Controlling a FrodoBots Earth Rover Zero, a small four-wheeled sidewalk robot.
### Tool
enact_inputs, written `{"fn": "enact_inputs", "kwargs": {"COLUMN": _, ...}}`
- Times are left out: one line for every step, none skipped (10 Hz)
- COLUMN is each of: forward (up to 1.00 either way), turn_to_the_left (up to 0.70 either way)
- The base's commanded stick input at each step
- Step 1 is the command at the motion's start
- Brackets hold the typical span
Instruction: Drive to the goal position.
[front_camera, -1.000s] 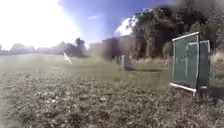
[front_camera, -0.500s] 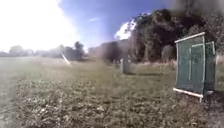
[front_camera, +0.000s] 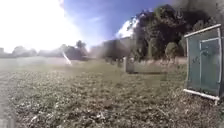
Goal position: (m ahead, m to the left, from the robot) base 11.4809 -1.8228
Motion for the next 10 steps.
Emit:
{"fn": "enact_inputs", "kwargs": {"forward": 0.5, "turn_to_the_left": 0.0}}
{"fn": "enact_inputs", "kwargs": {"forward": 0.5, "turn_to_the_left": 0.0}}
{"fn": "enact_inputs", "kwargs": {"forward": 0.5, "turn_to_the_left": 0.0}}
{"fn": "enact_inputs", "kwargs": {"forward": 0.5, "turn_to_the_left": 0.0}}
{"fn": "enact_inputs", "kwargs": {"forward": 0.5, "turn_to_the_left": 0.0}}
{"fn": "enact_inputs", "kwargs": {"forward": 0.5, "turn_to_the_left": 0.0}}
{"fn": "enact_inputs", "kwargs": {"forward": 0.5, "turn_to_the_left": 0.0}}
{"fn": "enact_inputs", "kwargs": {"forward": 0.5, "turn_to_the_left": 0.0}}
{"fn": "enact_inputs", "kwargs": {"forward": 0.5, "turn_to_the_left": 0.0}}
{"fn": "enact_inputs", "kwargs": {"forward": 0.5, "turn_to_the_left": 0.0}}
